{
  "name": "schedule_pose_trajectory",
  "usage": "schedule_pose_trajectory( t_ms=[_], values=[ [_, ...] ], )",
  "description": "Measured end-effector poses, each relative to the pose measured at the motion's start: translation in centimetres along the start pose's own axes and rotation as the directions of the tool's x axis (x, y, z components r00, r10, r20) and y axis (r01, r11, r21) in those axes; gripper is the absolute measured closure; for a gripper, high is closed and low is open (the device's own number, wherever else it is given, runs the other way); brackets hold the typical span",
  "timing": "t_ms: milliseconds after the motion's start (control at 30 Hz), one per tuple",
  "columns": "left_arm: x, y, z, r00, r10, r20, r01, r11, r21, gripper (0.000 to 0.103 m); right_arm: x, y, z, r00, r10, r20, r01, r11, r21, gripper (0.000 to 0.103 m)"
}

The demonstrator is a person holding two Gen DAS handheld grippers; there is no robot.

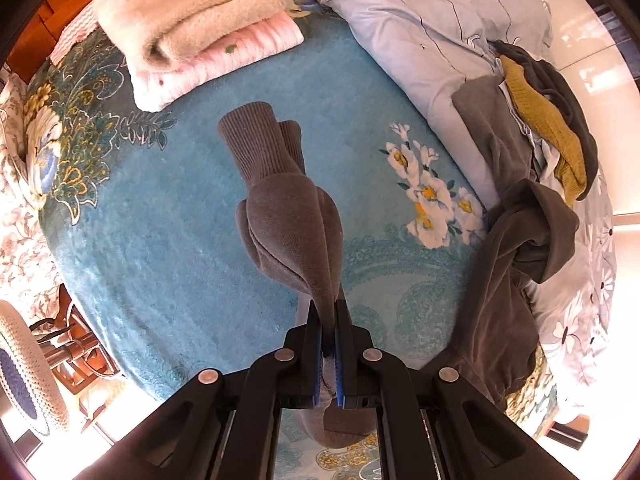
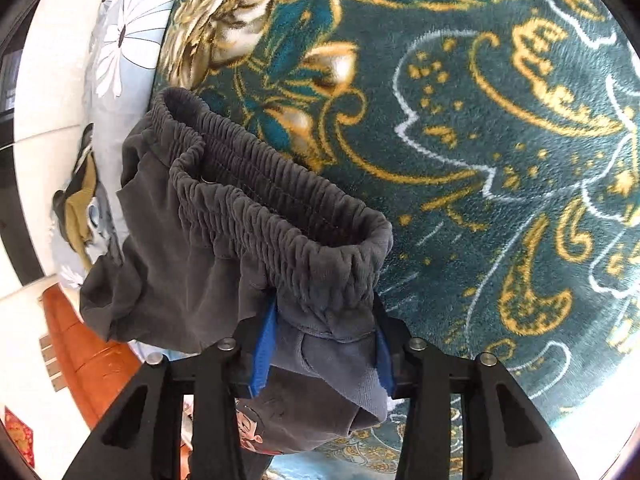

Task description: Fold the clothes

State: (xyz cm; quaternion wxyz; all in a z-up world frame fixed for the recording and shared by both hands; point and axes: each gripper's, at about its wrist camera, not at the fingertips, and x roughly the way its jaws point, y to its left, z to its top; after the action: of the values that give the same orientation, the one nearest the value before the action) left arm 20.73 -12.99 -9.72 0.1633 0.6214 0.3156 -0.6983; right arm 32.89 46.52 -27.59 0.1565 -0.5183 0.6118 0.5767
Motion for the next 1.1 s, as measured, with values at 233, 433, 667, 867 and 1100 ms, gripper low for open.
schedule_pose_trajectory(
  t_ms=[233,433,667,867,1100],
  values=[
    [-2.7,-3.4,3.3,0.995,-0.064,0.072,0.060,0.996,0.061,0.098,-3.7,4.5,0.7,0.994,0.080,0.068,-0.080,0.997,-0.005,0.081],
    [-10.1,-8.1,7.2,0.942,-0.267,0.203,0.234,0.957,0.174,0.098,-11.6,14.2,2.6,0.958,0.237,0.164,-0.205,0.961,-0.186,0.084],
    [-7.4,-6.0,5.3,0.962,-0.231,0.146,0.191,0.951,0.245,0.094,-21.2,17.8,-0.9,0.896,0.321,0.306,-0.179,0.893,-0.414,0.085],
    [2.8,-0.2,1.0,0.999,-0.024,-0.033,0.029,0.986,0.164,0.097,-15.8,6.6,-1.3,0.960,-0.014,0.278,0.078,0.972,-0.220,0.085],
    [9.0,5.8,-3.0,0.982,0.091,-0.165,-0.091,0.996,0.008,0.097,-11.8,-3.9,-2.2,0.978,-0.121,0.172,0.115,0.992,0.043,0.085]
  ],
)
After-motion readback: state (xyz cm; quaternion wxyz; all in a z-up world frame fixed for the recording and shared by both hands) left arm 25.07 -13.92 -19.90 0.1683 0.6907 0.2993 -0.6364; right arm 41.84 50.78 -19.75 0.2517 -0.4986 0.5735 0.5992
